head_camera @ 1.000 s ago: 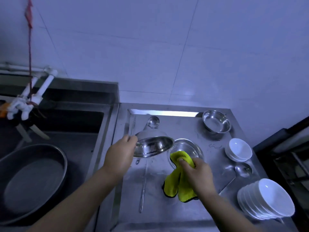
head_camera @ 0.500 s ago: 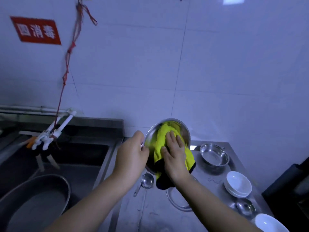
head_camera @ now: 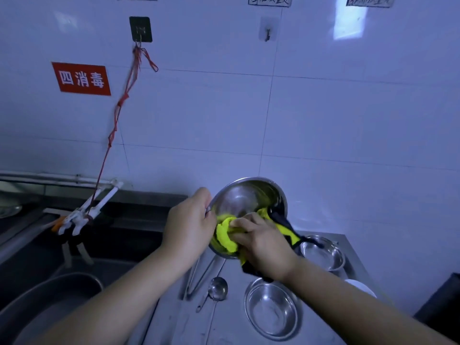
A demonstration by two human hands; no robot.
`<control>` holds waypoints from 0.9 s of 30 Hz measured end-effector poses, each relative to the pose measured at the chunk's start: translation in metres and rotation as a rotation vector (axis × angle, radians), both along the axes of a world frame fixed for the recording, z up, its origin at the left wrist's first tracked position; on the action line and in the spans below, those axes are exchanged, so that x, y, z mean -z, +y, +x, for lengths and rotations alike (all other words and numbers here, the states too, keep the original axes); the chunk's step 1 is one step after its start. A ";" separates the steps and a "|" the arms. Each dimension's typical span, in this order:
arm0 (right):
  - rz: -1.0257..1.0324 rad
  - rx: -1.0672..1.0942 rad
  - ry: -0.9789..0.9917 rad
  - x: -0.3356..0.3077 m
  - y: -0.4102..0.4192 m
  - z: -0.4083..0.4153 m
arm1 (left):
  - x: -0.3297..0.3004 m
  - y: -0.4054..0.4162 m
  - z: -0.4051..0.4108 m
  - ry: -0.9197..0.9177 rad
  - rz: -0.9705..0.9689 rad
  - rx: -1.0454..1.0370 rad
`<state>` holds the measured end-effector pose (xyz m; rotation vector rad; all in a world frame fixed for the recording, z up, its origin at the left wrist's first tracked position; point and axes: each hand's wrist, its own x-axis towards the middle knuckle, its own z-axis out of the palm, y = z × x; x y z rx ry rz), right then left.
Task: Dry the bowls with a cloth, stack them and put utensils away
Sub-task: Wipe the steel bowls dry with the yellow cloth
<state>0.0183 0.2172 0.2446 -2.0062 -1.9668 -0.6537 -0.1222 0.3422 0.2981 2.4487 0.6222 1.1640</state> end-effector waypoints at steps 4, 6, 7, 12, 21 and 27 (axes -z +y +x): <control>0.001 0.062 -0.368 -0.022 -0.011 0.034 | -0.011 0.000 0.007 0.090 0.078 0.058; 0.147 0.069 -0.438 -0.038 -0.010 0.046 | -0.020 0.000 0.012 0.122 0.063 0.074; 0.196 0.080 -0.468 -0.045 -0.009 0.048 | -0.025 0.000 0.013 0.120 0.051 0.076; 0.217 0.271 -0.411 -0.043 -0.011 0.039 | -0.039 -0.003 0.014 -0.051 0.076 0.007; 0.277 0.146 0.456 -0.003 0.010 -0.045 | -0.018 -0.024 0.030 -0.158 -0.147 -0.063; 0.282 0.173 -0.029 0.003 0.004 -0.011 | -0.021 -0.020 0.027 -0.138 -0.206 -0.012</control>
